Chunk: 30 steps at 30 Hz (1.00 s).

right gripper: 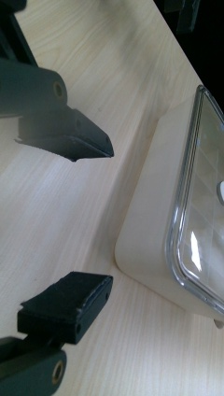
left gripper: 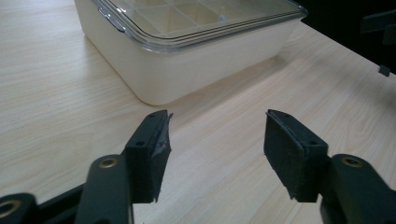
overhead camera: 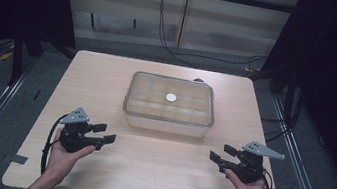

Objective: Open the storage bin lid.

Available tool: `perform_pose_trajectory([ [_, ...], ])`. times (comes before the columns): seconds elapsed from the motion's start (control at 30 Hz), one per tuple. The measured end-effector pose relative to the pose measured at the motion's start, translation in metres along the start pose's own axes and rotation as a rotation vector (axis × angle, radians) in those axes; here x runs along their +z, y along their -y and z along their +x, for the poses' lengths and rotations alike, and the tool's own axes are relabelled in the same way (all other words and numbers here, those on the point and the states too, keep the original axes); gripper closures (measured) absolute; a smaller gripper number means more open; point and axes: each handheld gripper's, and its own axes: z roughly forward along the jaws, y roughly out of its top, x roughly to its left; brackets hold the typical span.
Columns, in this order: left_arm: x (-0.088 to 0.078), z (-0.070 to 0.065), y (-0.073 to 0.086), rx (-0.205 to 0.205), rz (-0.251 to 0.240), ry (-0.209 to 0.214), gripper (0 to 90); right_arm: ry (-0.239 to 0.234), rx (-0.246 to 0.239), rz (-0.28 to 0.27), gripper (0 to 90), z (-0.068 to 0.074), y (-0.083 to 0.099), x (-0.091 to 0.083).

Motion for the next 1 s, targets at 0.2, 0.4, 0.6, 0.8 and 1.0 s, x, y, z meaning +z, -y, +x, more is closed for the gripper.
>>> perform_pose_trajectory([
  [0.2, 0.000, 0.003, -0.008, 0.024, 0.002, 0.009, 34.7, -0.004, -0.025, 0.002, 28.6, 0.001, -0.014, 0.006],
  [0.4, 0.001, 0.009, -0.013, 0.017, 0.019, 0.014, 29.5, -0.018, -0.037, -0.009, 25.8, 0.001, -0.026, 0.013],
  [0.6, -0.007, 0.004, -0.019, 0.047, -0.021, 0.005, 29.0, 0.039, -0.076, 0.003, 31.3, 0.000, -0.036, 0.024],
  [0.8, 0.006, 0.013, -0.035, 0.049, 0.002, -0.024, 26.3, -0.029, -0.032, 0.008, 31.3, -0.014, -0.053, 0.036],
  [1.0, 0.015, 0.018, -0.049, 0.052, 0.009, -0.019, 24.9, -0.029, -0.030, 0.037, 31.2, -0.020, -0.061, 0.043],
])
